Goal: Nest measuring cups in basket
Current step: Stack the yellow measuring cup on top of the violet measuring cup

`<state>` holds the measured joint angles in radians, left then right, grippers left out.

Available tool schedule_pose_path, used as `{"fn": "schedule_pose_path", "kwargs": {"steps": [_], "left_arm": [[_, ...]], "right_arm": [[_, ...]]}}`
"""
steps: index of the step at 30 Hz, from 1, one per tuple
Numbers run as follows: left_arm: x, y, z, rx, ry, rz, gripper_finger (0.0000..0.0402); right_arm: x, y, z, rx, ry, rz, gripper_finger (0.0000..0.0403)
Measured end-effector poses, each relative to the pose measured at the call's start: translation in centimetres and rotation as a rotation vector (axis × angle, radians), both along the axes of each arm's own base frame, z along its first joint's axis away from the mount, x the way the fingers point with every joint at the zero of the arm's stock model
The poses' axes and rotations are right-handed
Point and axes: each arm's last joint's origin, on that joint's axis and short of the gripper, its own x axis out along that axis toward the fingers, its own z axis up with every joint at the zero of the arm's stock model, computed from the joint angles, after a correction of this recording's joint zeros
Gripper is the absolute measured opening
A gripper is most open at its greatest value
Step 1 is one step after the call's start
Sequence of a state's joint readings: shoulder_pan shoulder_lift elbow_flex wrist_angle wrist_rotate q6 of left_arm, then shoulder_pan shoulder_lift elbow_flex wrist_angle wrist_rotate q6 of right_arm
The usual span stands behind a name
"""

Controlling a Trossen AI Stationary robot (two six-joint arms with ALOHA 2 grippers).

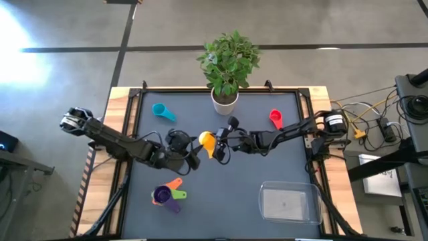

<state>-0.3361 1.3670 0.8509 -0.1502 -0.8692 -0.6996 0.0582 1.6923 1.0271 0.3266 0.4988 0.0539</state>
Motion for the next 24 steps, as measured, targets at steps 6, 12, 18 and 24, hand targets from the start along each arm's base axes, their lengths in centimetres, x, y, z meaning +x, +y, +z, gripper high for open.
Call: {"fn": "schedule_pose_path", "kwargs": {"steps": [6,12,18,24], "left_arm": [[0.2,0.8,0.0,0.003,0.004,0.028,0.0194],[0.4,1.1,-0.3,-0.014,0.012,0.030,0.0194],[1.0,0.9,-1.7,-0.040,0.046,0.026,0.0194],[1.4,0.8,-2.5,-0.043,0.053,0.052,0.0194]], "right_arm": [[0.3,0.0,-0.5,0.008,-0.003,-0.004,0.0008],[0.3,0.0,-0.4,0.011,-0.016,-0.004,0.0008],[0.7,0.3,0.3,0.012,-0.031,0.004,0.0008],[0.8,0.7,0.6,-0.003,-0.023,0.011,0.0008]]}}
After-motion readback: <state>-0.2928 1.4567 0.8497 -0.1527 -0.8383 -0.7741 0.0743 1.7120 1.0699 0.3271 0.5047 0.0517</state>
